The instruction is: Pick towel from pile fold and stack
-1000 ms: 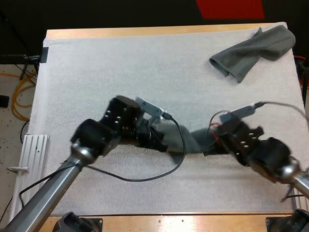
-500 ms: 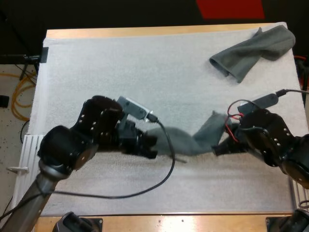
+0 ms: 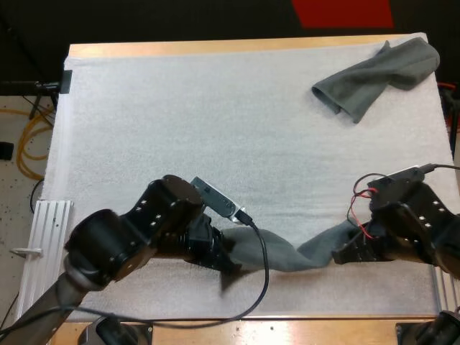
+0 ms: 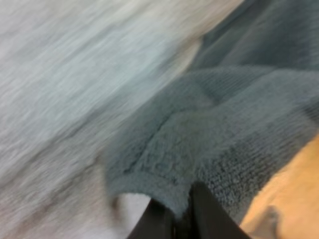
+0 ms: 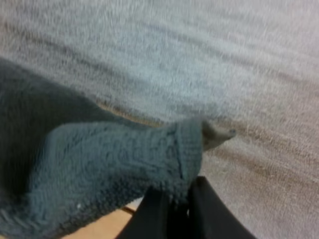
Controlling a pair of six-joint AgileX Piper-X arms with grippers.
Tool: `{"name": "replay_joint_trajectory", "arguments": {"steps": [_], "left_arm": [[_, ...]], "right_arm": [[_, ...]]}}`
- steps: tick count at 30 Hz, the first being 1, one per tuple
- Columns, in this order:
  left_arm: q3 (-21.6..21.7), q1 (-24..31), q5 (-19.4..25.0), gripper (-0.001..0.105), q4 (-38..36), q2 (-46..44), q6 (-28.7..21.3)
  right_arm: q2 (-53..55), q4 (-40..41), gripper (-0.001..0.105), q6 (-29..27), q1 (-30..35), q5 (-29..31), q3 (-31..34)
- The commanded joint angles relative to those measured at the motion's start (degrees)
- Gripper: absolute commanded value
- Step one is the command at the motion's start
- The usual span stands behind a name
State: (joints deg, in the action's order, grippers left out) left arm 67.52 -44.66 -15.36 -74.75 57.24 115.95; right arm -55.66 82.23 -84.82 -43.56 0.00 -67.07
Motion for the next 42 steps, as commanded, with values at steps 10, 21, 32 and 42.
{"name": "replay_joint_trajectory", "arguments": {"steps": [10, 21, 32, 42], "left_arm": [[-9.23, 9.55, 7.41, 0.000, 18.72, 9.85, -6.97], [-9.80, 24.49, -3.93, 0.000, 37.45, 27.09, -8.86], [-9.67, 27.35, -4.24, 0.026, 39.76, 30.58, -9.92], [-9.55, 27.19, -6.47, 0.043, 38.48, 26.36, -12.06]], "right_arm": [[-11.94, -31.30, 0.000, -1.33, 2.10, 8.94, 12.07], [-30.26, -55.11, 0.000, -6.53, 11.16, 10.86, 12.66], [-33.47, -59.06, 0.032, -6.20, 16.51, 1.17, 12.47], [-30.47, -56.32, 0.058, -6.98, 17.80, 1.34, 7.98]]}}
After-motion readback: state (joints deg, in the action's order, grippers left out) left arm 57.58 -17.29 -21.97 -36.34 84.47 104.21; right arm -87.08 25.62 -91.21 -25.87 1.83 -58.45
